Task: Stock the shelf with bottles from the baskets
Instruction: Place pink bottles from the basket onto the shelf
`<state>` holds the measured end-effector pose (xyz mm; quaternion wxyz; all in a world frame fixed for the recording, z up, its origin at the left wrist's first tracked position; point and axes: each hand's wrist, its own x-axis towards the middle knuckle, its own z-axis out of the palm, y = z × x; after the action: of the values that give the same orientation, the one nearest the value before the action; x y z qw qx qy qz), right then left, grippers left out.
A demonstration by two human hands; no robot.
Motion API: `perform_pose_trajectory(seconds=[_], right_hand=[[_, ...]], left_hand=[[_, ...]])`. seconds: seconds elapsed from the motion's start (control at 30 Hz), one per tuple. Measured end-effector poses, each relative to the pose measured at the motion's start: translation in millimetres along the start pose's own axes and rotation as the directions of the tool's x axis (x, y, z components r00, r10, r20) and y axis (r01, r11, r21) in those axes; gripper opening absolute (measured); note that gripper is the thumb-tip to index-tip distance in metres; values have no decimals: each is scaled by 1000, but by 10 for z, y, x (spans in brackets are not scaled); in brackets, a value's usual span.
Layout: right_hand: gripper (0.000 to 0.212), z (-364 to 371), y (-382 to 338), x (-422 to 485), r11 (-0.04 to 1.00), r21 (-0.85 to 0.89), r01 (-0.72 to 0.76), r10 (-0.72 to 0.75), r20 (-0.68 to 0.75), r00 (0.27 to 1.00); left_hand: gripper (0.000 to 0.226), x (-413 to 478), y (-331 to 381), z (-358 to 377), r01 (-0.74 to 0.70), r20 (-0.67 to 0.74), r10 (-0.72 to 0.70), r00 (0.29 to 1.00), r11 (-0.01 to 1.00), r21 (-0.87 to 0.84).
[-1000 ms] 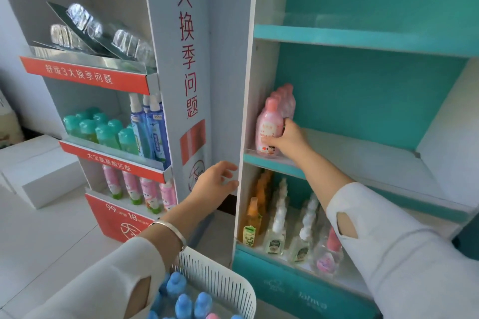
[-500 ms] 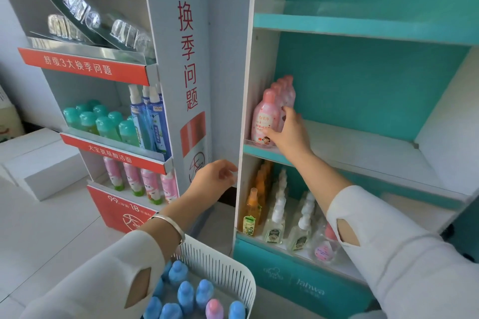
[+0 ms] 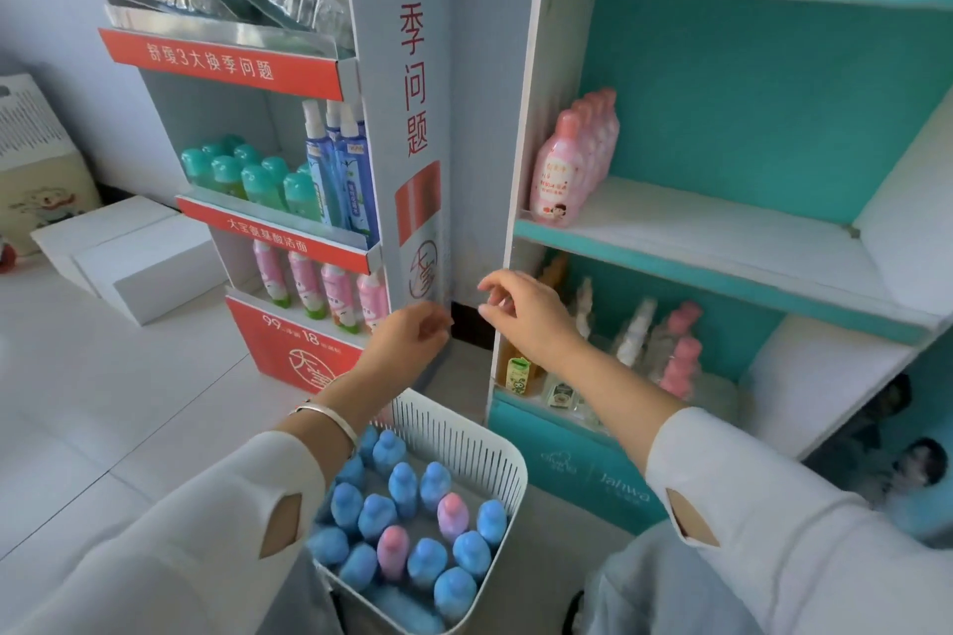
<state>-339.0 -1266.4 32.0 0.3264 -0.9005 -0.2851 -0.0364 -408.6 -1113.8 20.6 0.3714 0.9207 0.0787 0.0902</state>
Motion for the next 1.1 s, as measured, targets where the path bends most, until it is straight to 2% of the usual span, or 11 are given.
perform_pose_trajectory(seconds=[0.1, 0.23, 0.33, 0.5, 0.6, 0.7, 0.83, 1.0, 1.1], right_hand=[[23, 408, 31, -132, 1000, -13, -20, 22, 202, 979], [24, 981, 190, -292, 994, -77, -73, 98, 386, 917], [24, 1355, 342, -361, 989, -90, -119, 148, 490, 859], [24, 1853, 569, -335, 984, -143, -107, 172, 602, 780], [25, 2100, 677, -330, 980, -165, -107, 190, 653, 733], [26, 2287, 774, -338, 977, -168, -134, 213, 679, 702], [23, 2424, 933, -368, 968, -174, -183, 252, 689, 680], [24, 2434, 1128, -398, 944, -189, -271, 324, 686, 652], [24, 2419, 1178, -407, 930, -196, -311, 357, 680, 640]], left_hand=[[23, -179, -358, 125, 108, 38, -109, 993, 994, 34], [22, -396, -853, 401, 240, 95, -242, 966, 970, 35], [23, -489, -1164, 627, 314, 127, -319, 939, 948, 58], [25, -449, -1537, 919, 372, 226, -399, 888, 915, 153], [29, -444, -1745, 1043, 286, 357, -382, 853, 912, 293], [36, -500, -1987, 1170, 161, 513, -391, 764, 886, 436], [40, -579, -2163, 1379, 111, 592, -462, 660, 840, 531], [36, -587, -2165, 1550, -35, 595, -433, 677, 789, 614], [32, -548, -2126, 1565, -128, 585, -374, 720, 757, 641]])
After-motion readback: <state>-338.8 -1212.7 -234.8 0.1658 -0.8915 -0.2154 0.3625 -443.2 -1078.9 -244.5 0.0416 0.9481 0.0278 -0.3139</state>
